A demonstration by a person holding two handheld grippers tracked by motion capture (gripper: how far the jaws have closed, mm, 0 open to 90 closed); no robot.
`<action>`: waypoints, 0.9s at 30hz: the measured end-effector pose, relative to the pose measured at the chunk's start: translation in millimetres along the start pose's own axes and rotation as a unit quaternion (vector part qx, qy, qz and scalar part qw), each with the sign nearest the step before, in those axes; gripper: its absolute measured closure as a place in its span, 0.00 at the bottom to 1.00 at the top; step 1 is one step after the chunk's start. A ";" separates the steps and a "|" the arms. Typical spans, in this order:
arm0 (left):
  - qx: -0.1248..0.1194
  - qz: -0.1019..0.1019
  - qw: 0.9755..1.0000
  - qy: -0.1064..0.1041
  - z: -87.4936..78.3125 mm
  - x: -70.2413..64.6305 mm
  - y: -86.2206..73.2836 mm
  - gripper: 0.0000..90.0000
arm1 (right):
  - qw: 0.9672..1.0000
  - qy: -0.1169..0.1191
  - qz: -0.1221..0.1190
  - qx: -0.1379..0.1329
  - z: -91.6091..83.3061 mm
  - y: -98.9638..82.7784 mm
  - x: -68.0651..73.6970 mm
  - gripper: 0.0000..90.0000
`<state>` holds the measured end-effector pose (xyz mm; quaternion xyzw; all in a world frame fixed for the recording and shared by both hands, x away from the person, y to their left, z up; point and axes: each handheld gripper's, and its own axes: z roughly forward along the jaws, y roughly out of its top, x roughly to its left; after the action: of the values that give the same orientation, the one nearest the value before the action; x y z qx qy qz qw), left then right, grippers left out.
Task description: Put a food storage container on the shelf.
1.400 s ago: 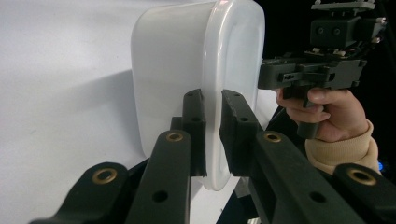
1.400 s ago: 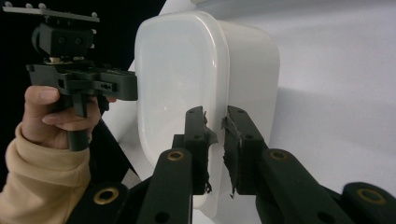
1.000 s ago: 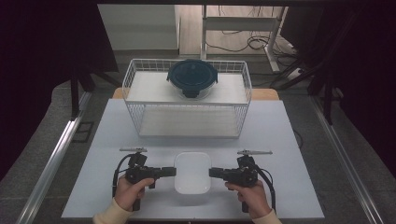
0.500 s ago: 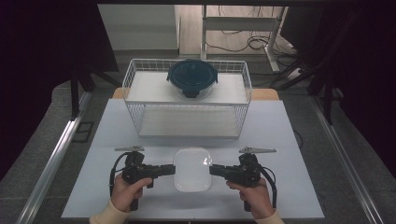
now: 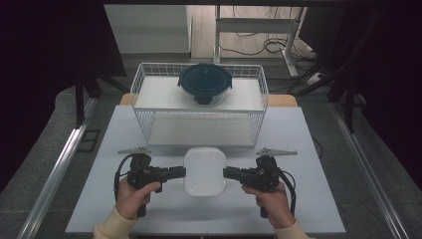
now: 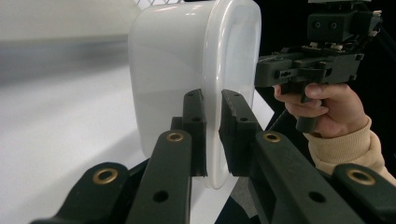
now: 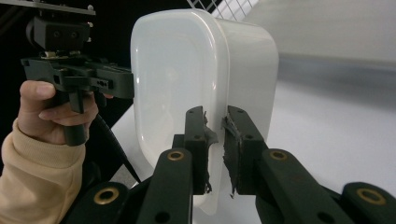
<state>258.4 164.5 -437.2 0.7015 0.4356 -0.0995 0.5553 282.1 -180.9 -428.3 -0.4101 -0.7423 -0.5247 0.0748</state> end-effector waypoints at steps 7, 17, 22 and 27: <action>-0.008 0.012 1.000 -0.004 -5.2 -4.7 17.9 0.90 | 1.000 -0.001 -0.015 -0.007 -5.0 18.9 5.7 0.89; -0.022 0.025 0.999 -0.004 -17.7 -13.6 39.8 0.90 | 0.999 -0.001 -0.042 -0.016 -10.6 48.6 21.1 0.89; -0.026 0.034 0.999 -0.001 -22.0 -17.0 52.3 0.90 | 0.999 -0.003 -0.051 -0.019 -12.0 60.1 25.6 0.89; -0.029 0.037 0.999 -0.001 -24.1 -18.5 60.1 0.90 | 0.998 -0.003 -0.055 -0.022 -13.7 68.8 28.2 0.89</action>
<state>282.4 175.9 -375.2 0.7004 0.4114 -0.0673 0.5793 306.7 -169.7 -357.7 -0.3717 -0.7524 -0.5428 0.0344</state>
